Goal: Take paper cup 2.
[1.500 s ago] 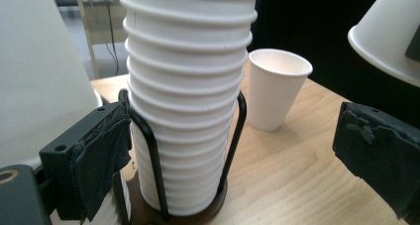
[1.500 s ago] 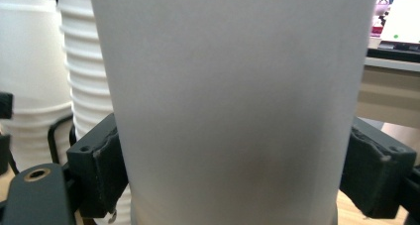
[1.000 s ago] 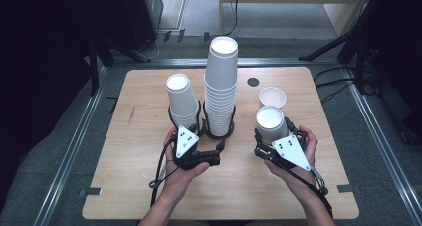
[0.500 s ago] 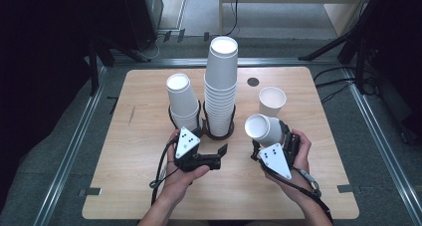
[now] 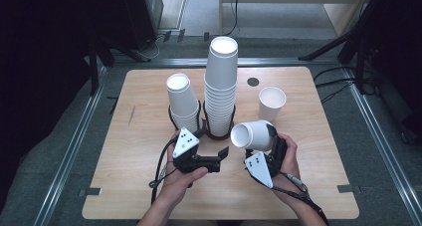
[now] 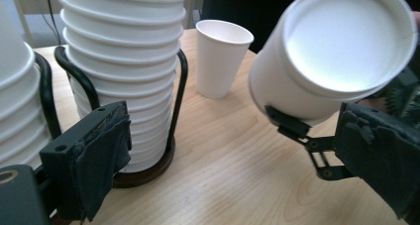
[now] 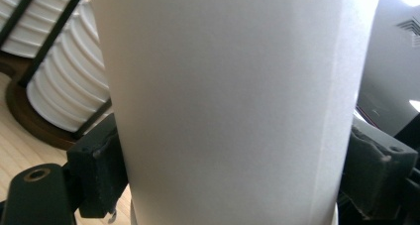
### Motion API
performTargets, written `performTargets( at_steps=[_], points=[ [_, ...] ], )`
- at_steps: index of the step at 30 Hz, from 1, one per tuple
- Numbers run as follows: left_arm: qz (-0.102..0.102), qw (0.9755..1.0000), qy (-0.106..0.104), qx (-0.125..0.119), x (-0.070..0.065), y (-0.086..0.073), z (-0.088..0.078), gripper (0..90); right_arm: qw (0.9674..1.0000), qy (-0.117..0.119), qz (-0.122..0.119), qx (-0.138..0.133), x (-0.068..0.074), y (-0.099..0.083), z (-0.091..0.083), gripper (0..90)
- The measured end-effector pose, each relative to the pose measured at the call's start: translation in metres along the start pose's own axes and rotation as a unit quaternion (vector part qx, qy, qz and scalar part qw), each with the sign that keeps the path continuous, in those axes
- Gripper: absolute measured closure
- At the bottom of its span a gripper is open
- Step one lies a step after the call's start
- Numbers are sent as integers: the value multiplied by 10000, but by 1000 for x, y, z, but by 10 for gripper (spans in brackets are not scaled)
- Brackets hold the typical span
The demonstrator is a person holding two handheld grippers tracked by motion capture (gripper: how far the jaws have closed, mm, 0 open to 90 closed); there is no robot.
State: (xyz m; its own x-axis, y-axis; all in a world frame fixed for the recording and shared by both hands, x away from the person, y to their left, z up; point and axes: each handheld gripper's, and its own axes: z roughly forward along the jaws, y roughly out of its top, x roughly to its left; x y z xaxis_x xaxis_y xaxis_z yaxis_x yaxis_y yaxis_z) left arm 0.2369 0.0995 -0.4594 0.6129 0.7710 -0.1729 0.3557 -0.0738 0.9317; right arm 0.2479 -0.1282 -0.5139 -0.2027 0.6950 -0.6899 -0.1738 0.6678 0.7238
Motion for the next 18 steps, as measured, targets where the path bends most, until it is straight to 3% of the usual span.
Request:
performTargets(
  at_steps=[3,9,18],
  points=[
    [-3,10000,-52,26,-1,0,-1,17,10000,62,-42,-42,5,2,1,126],
    [-130,9995,-289,46,-2,3,-3,17,9989,191,-393,-166,19,5,-1,126],
    [-136,9983,-520,212,-9,1,0,17,9982,365,-453,-131,33,5,1,126]
  ],
)
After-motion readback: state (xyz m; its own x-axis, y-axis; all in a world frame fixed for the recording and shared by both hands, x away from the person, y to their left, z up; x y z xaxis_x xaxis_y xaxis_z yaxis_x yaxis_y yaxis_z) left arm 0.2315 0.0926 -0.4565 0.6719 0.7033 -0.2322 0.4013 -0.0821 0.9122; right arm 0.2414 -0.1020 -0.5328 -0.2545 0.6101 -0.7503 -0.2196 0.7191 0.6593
